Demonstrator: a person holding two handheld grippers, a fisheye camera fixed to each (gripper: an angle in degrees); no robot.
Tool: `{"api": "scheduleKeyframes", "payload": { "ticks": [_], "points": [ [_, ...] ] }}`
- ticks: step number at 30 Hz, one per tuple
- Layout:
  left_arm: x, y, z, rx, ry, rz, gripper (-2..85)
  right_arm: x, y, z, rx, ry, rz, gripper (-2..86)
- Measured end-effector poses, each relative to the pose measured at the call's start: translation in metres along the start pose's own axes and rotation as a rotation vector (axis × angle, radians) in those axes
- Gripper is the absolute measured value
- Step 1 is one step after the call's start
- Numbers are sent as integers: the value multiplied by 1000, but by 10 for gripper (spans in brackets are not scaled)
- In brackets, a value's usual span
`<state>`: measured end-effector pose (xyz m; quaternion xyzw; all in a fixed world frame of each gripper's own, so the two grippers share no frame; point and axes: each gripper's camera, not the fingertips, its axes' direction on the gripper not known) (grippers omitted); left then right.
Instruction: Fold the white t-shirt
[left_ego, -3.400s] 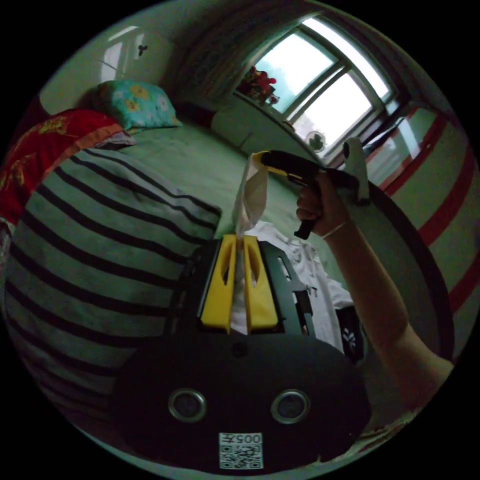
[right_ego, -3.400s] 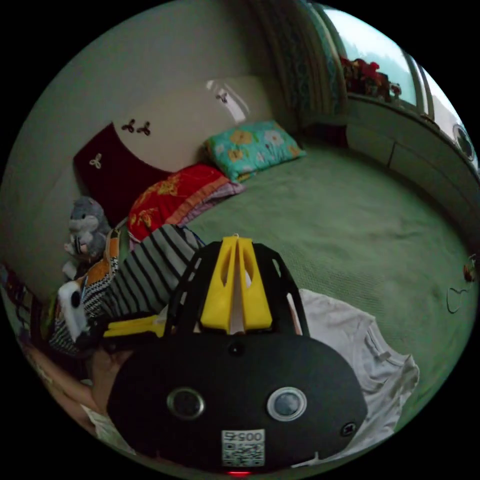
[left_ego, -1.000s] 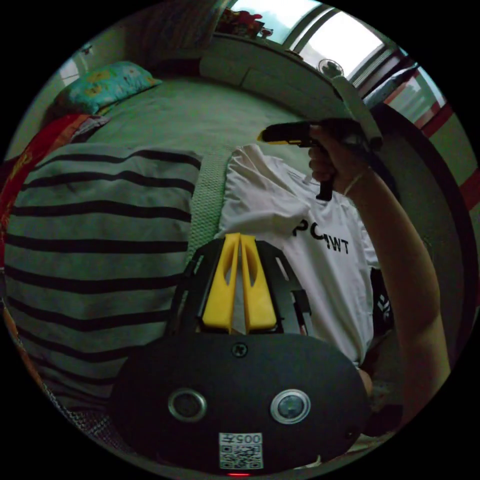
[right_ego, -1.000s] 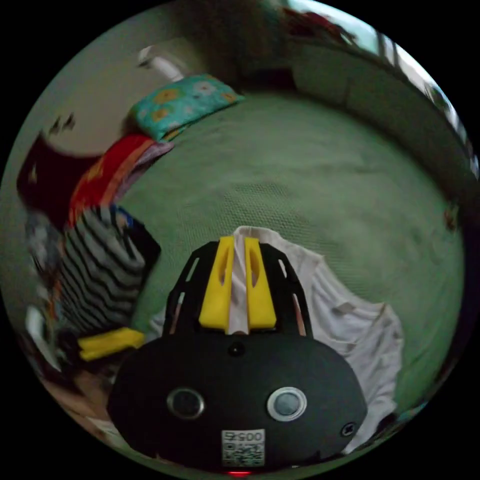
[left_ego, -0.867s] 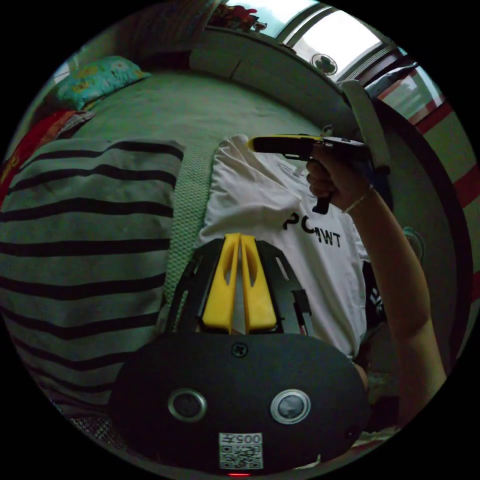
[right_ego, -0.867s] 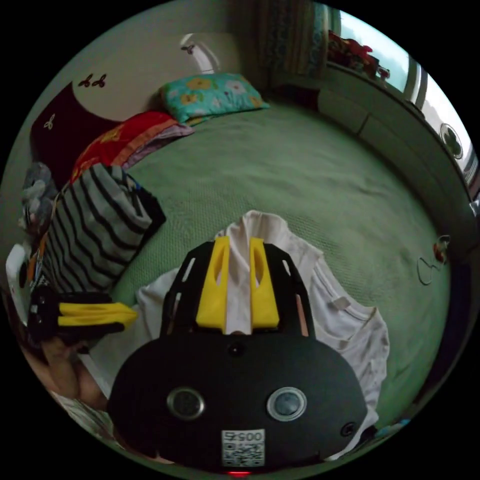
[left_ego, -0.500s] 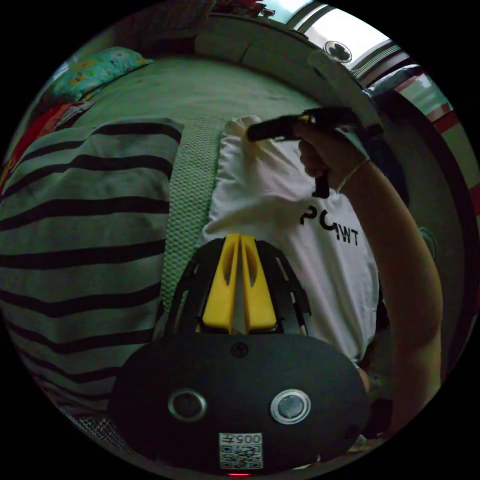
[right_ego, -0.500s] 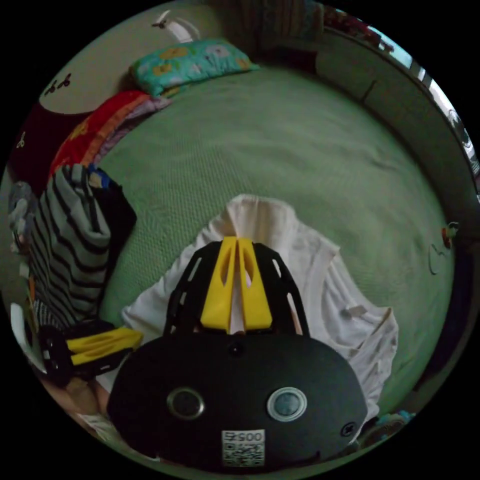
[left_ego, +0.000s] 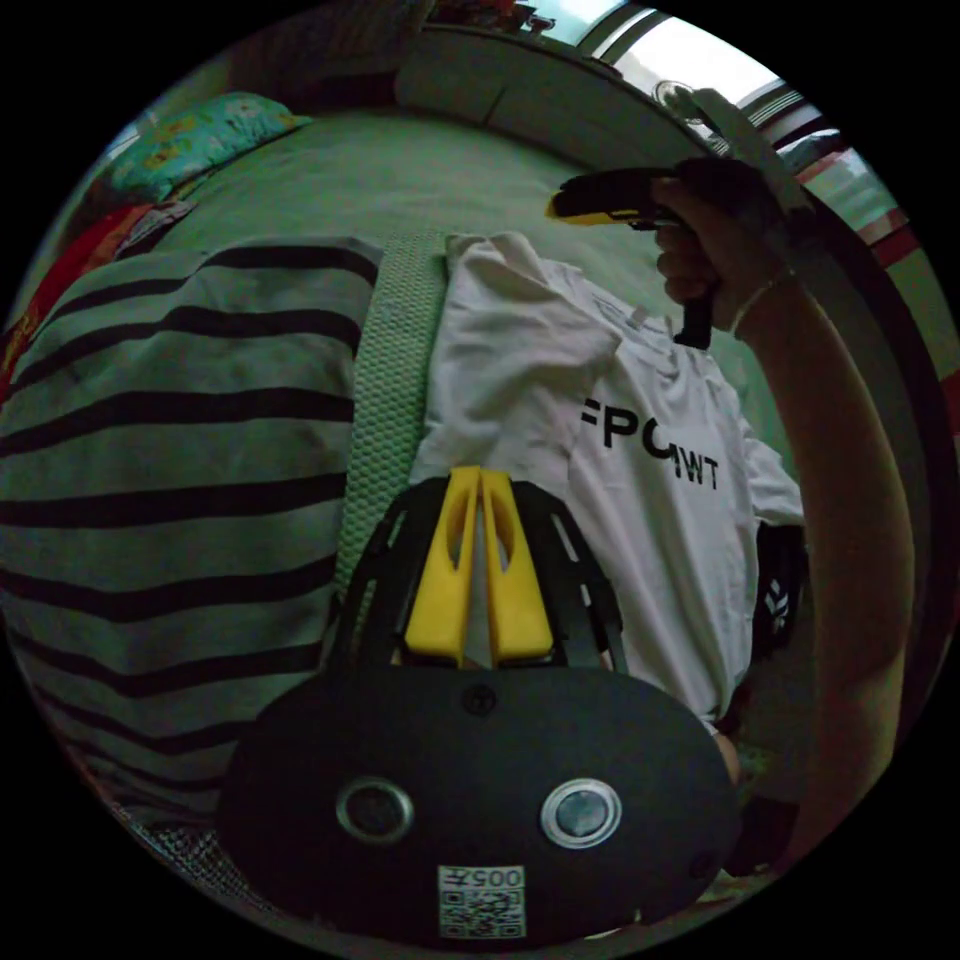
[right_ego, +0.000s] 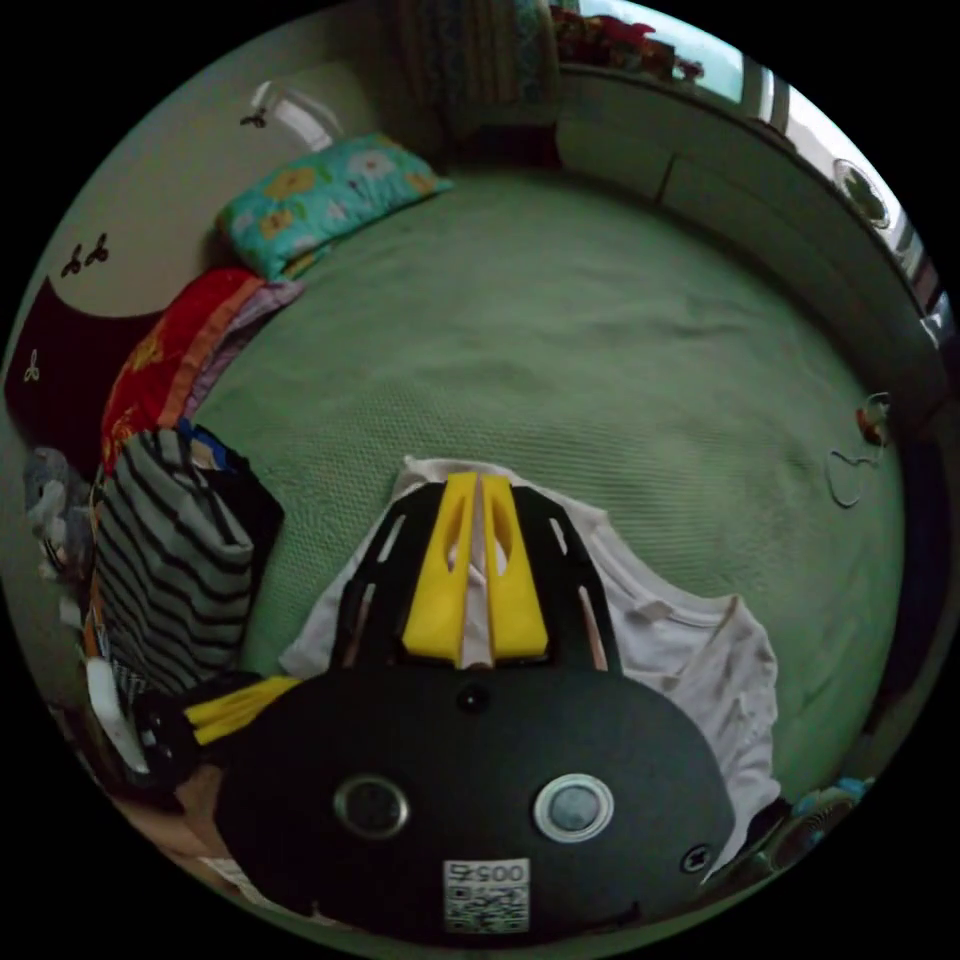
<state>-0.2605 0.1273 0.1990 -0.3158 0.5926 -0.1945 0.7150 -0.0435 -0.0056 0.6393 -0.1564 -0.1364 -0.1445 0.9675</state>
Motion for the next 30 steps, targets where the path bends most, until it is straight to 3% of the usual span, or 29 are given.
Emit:
{"api": "scheduleKeyframes", "payload": {
  "ticks": [3, 8, 10, 13, 15, 21, 26, 30],
  "points": [
    [15, 2, 8, 15, 74, 42, -6, 6, 41, -24, -9, -26, -79, -8],
    [43, 0, 44, -73, 30, 100, -6, 15, 110, -14, -132, -60, -177, -13],
    [50, 1, 61, -129, -13, 109, -6, 37, 126, 0, -173, 0, -83, -13],
    [61, 7, 68, -148, -41, 119, -7, 80, 141, -5, -76, 141, 107, -12],
    [69, 12, 73, -142, -57, 121, -7, 106, 153, -9, -78, 57, 176, -11],
    [92, 35, 60, -32, -51, 133, -6, 131, 252, -108, 239, -48, 220, -8],
    [110, 59, 57, 29, 147, 135, -6, 142, 390, -193, 270, 28, 137, 35],
    [147, 78, 63, 46, 97, 195, -6, 217, 506, -255, 260, 156, 296, 98]
  ]
}}
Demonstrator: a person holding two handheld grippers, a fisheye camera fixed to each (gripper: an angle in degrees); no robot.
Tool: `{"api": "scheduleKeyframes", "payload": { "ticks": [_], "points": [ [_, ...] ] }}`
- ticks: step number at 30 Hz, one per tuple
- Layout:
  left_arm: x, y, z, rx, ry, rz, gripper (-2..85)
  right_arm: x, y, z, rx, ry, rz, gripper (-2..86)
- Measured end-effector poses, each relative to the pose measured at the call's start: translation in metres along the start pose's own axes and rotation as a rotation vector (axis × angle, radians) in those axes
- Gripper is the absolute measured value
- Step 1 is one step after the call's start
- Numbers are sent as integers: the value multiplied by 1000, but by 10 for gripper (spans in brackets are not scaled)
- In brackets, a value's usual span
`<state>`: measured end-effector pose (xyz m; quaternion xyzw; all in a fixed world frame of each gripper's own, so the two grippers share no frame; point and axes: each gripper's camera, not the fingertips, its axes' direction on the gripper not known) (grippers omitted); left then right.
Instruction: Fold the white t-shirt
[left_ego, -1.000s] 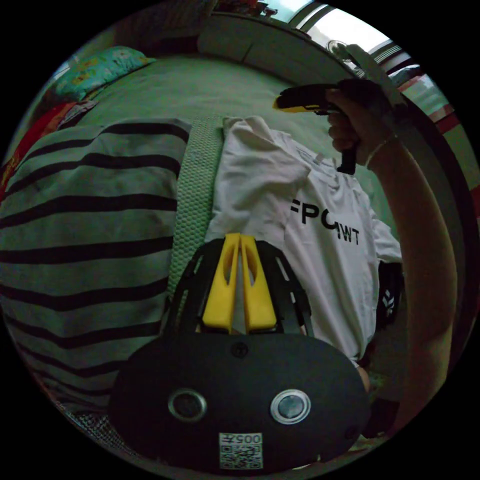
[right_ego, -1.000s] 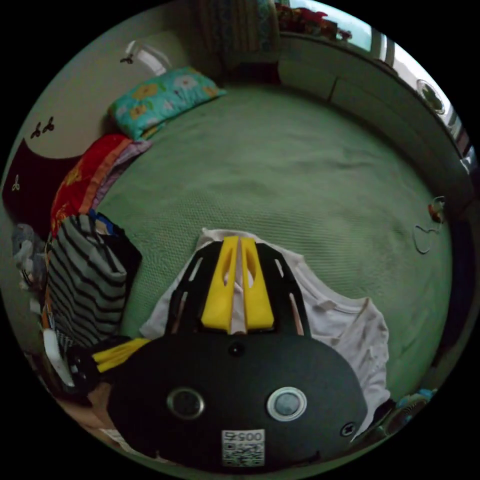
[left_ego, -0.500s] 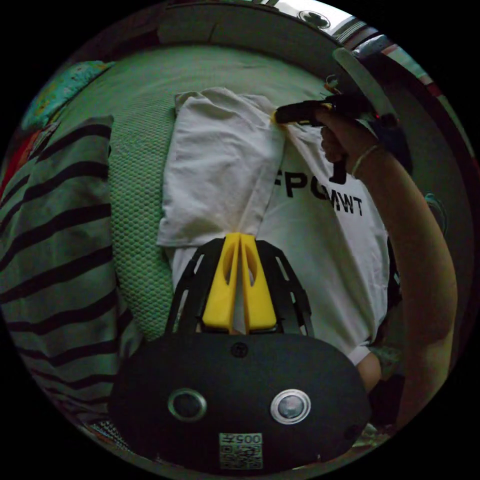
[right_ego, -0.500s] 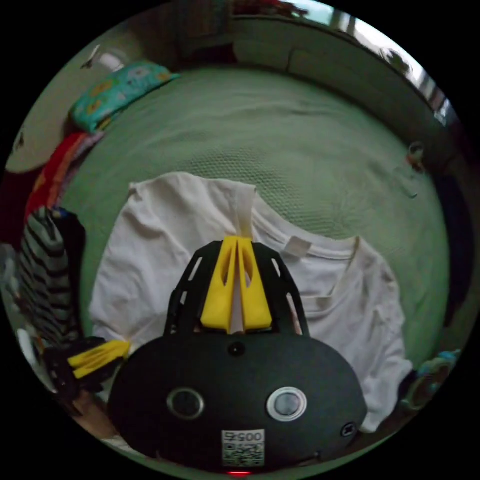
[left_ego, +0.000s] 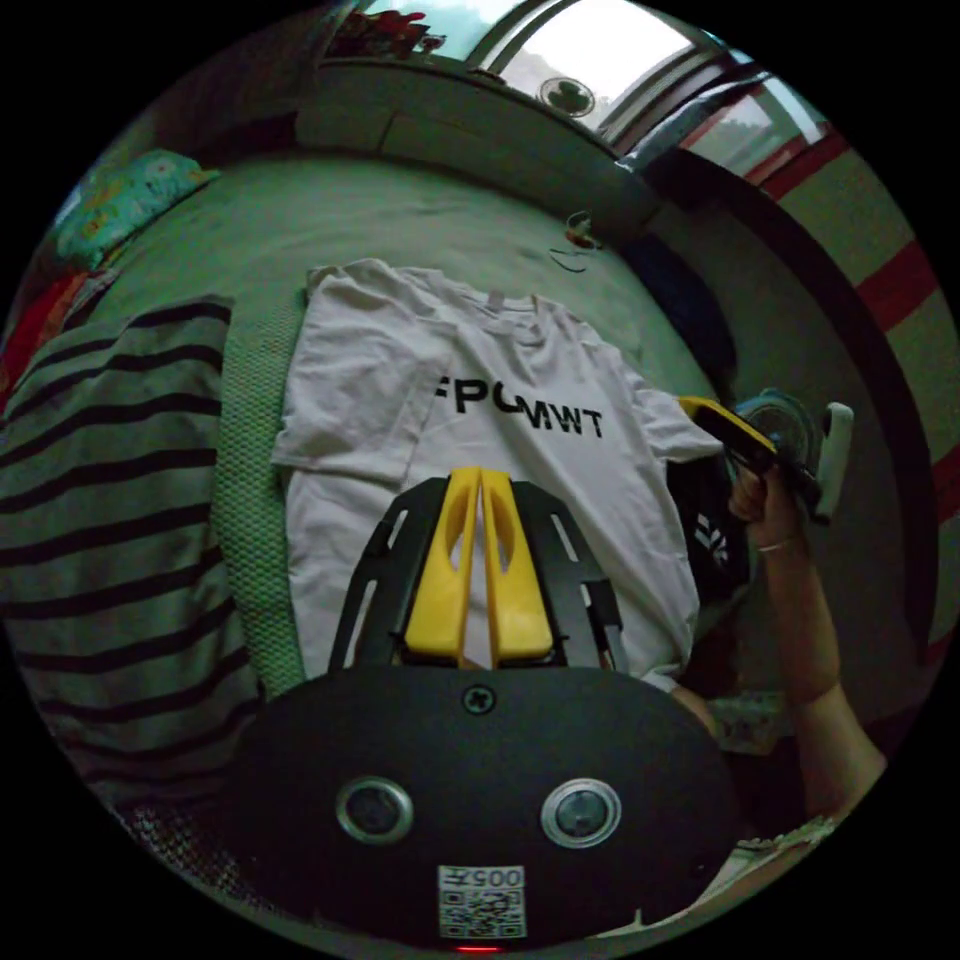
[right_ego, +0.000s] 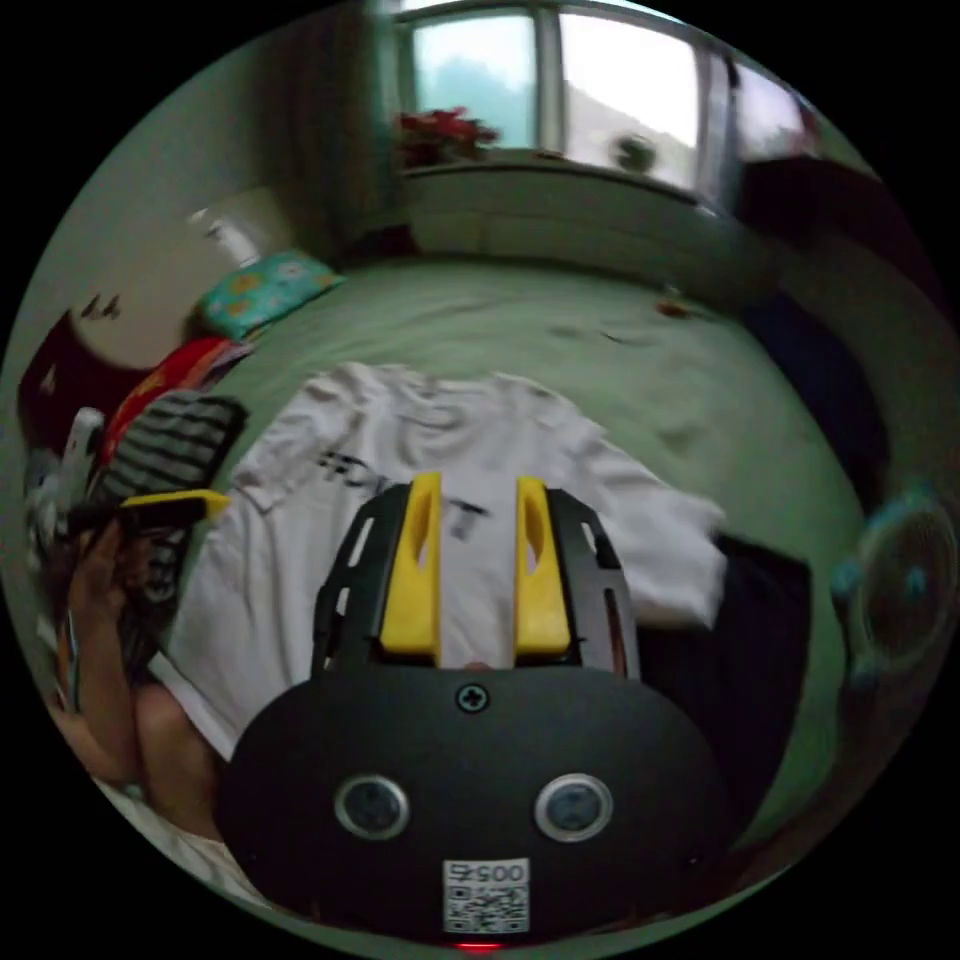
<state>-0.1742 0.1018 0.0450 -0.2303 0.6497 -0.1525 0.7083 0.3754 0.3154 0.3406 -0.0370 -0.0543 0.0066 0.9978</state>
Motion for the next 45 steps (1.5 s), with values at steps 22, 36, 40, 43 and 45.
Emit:
{"api": "scheduleKeyframes", "payload": {
  "ticks": [22, 36, 40, 43, 45],
  "points": [
    [156, -15, 122, -70, 120, 207, -7, 239, 50, -19, -147, -7, 488, 2],
    [167, -37, 189, -81, 66, 141, -6, 35, -2, 85, -412, -205, -236, 77],
    [174, -49, 210, -82, 54, 161, -6, 85, -2, 86, -338, -247, -120, 112],
    [185, -61, 230, -83, 68, 185, -6, 136, -15, 79, -234, -232, 32, 112],
    [193, -71, 250, -116, 109, 195, -6, 158, -26, 83, -193, -223, 103, 107]
  ]
}}
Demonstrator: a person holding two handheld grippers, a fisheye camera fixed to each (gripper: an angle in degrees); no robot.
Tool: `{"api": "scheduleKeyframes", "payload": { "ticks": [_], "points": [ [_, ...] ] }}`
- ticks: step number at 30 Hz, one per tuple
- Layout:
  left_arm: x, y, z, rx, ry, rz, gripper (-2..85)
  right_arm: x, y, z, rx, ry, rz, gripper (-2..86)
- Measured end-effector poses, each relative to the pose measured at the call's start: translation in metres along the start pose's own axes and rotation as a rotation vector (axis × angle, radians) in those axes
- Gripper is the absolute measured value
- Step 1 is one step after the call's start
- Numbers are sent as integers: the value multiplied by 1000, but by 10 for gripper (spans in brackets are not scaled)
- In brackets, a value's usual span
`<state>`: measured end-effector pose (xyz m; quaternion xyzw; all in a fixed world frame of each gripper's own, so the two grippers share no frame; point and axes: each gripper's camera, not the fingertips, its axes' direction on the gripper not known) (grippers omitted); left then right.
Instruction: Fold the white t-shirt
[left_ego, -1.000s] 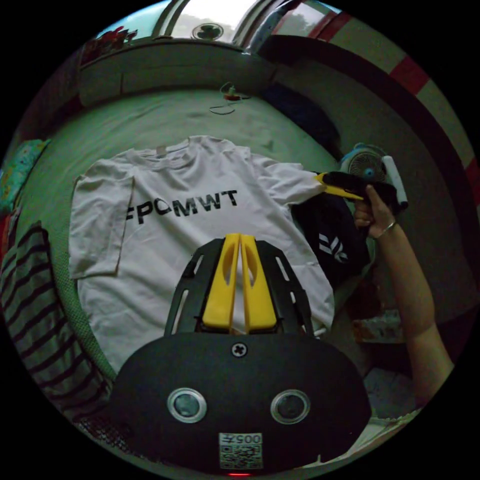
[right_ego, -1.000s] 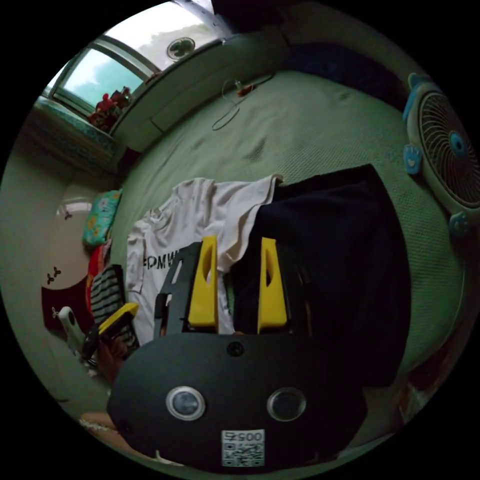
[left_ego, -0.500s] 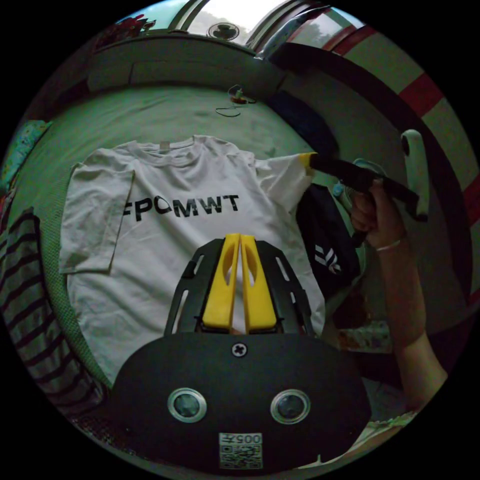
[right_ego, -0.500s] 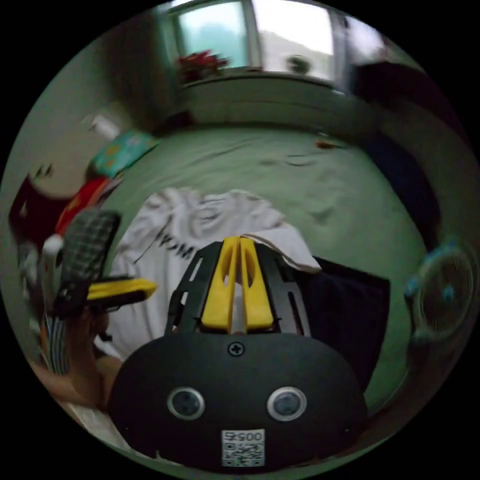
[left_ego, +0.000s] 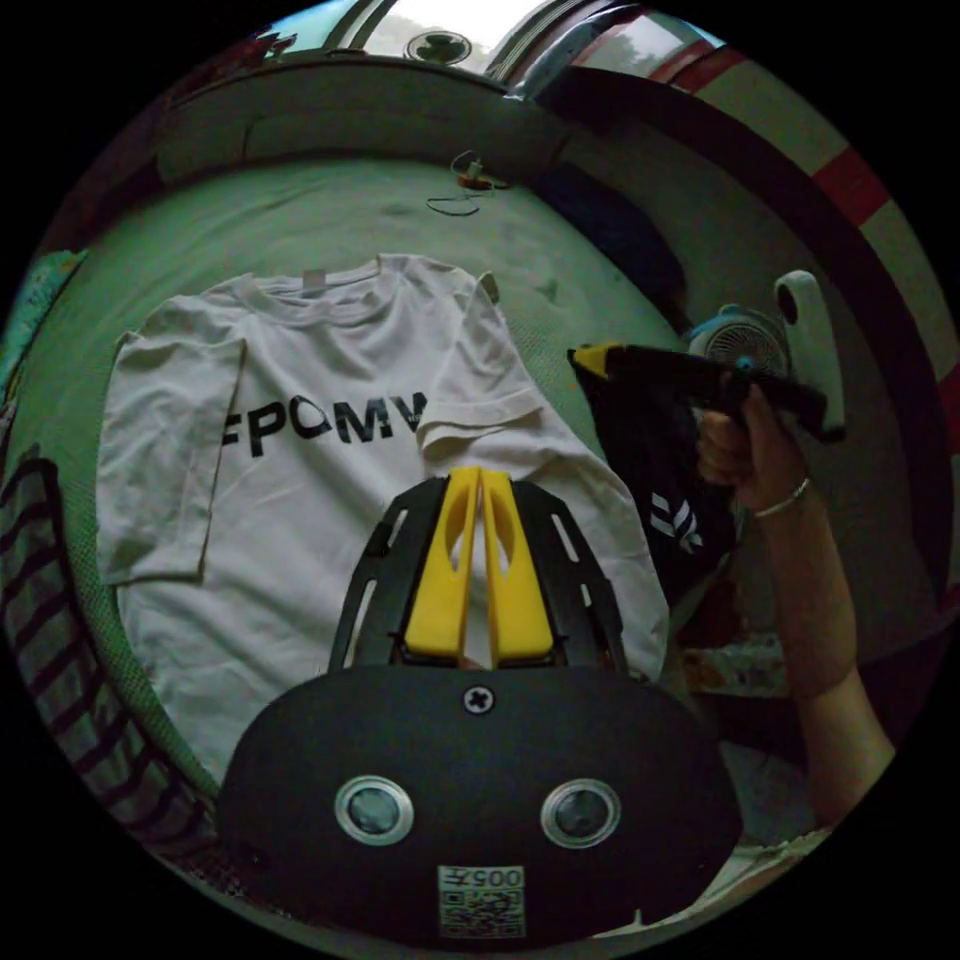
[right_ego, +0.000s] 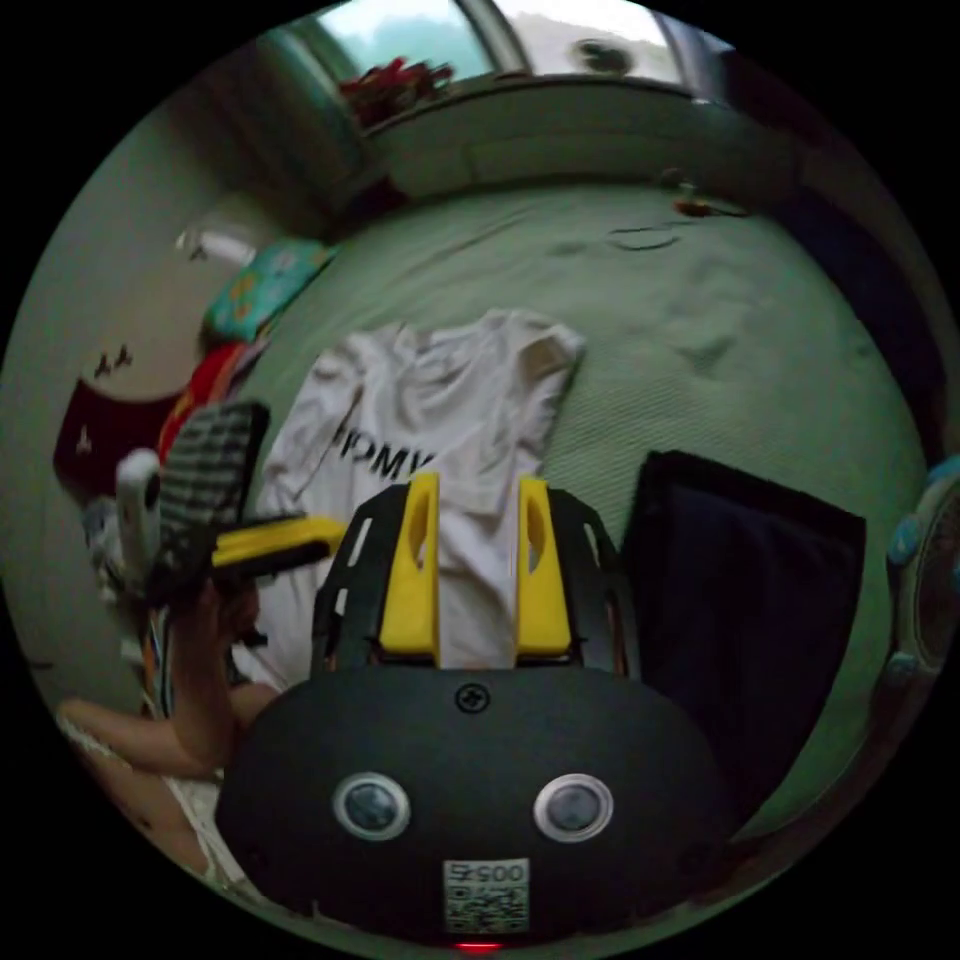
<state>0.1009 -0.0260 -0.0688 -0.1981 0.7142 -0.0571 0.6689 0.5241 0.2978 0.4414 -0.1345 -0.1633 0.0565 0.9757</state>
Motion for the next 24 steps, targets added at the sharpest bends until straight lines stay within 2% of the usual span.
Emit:
{"api": "scheduleKeyframes", "payload": {
  "ticks": [5, 10, 14, 16, 24],
  "points": [
    [6, -26, 38, -73, -63, 16, -6, 27, -49, 36, -7, 17, 105, 90],
    [2, -46, 72, -112, -74, 12, -6, 23, -94, 99, -72, -15, 67, 82],
    [5, -62, 93, -152, -123, 36, -6, 15, -113, 129, -110, 87, 13, 55],
    [8, -67, 100, -156, -141, 52, -6, 16, -123, 147, -144, 133, 26, 7],
    [1, -93, 121, -156, -142, 56, -5, -6, -186, 156, -147, -14, 67, -10]
  ]
}}
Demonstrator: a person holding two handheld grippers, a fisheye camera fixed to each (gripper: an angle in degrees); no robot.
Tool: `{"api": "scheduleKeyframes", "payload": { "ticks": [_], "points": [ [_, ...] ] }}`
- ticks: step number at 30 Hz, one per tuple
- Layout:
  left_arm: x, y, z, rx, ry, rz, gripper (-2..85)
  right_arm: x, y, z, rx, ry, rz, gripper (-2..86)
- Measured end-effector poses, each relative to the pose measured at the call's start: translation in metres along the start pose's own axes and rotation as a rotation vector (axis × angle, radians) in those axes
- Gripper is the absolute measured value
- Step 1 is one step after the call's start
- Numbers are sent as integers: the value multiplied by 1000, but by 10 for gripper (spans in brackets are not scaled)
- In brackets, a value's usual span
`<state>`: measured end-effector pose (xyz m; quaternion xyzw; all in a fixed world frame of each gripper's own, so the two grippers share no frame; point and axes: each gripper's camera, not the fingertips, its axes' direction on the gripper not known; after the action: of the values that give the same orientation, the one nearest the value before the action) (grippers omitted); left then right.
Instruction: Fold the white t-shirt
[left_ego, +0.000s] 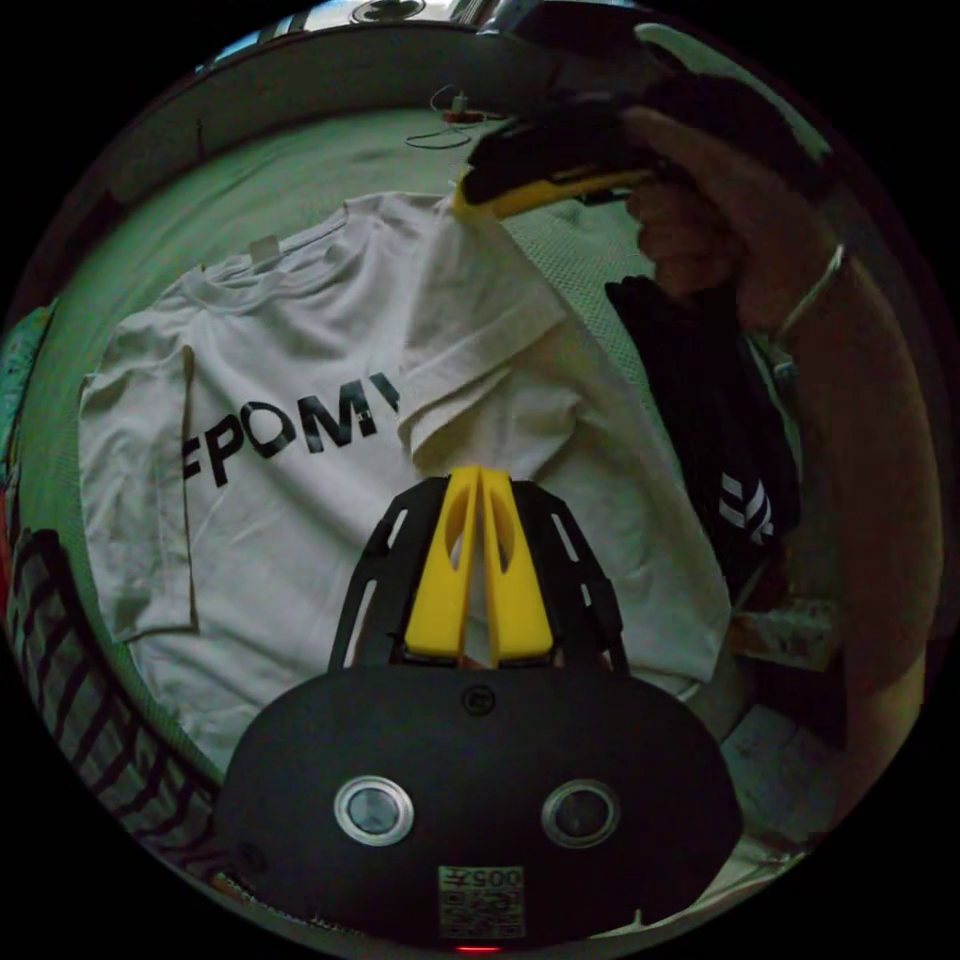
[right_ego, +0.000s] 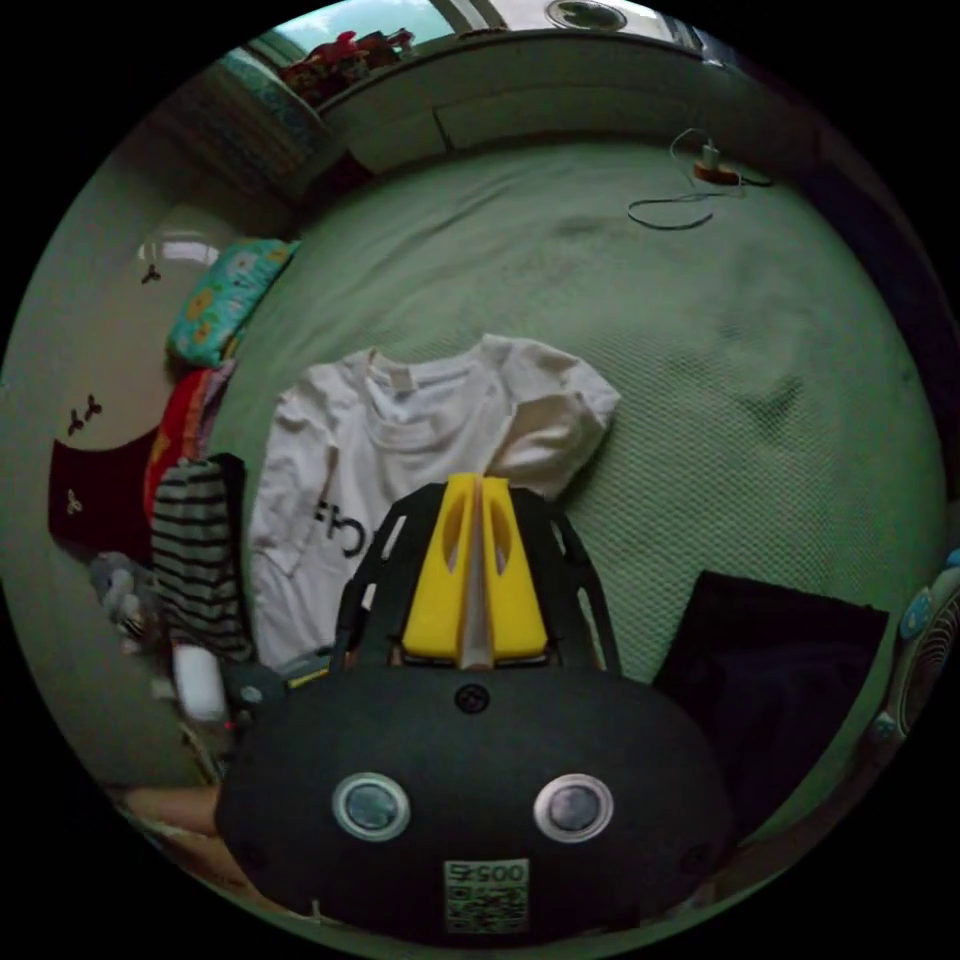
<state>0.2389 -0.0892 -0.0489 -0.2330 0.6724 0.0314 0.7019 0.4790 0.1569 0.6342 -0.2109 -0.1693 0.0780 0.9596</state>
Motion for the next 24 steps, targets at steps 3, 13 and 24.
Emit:
{"api": "scheduleKeyframes", "payload": {
  "ticks": [3, 13, 24],
  "points": [
    [-10, -7, 4, 15, 42, -34, -6, -27, -44, 9, -39, 38, 29, -9],
    [-25, -32, 18, 7, 92, -51, -6, -51, -88, 17, 30, 16, -108, 42],
    [-31, -50, 26, 5, 61, -32, -6, -37, -58, 80, -232, 100, -130, 58]
  ]
}}
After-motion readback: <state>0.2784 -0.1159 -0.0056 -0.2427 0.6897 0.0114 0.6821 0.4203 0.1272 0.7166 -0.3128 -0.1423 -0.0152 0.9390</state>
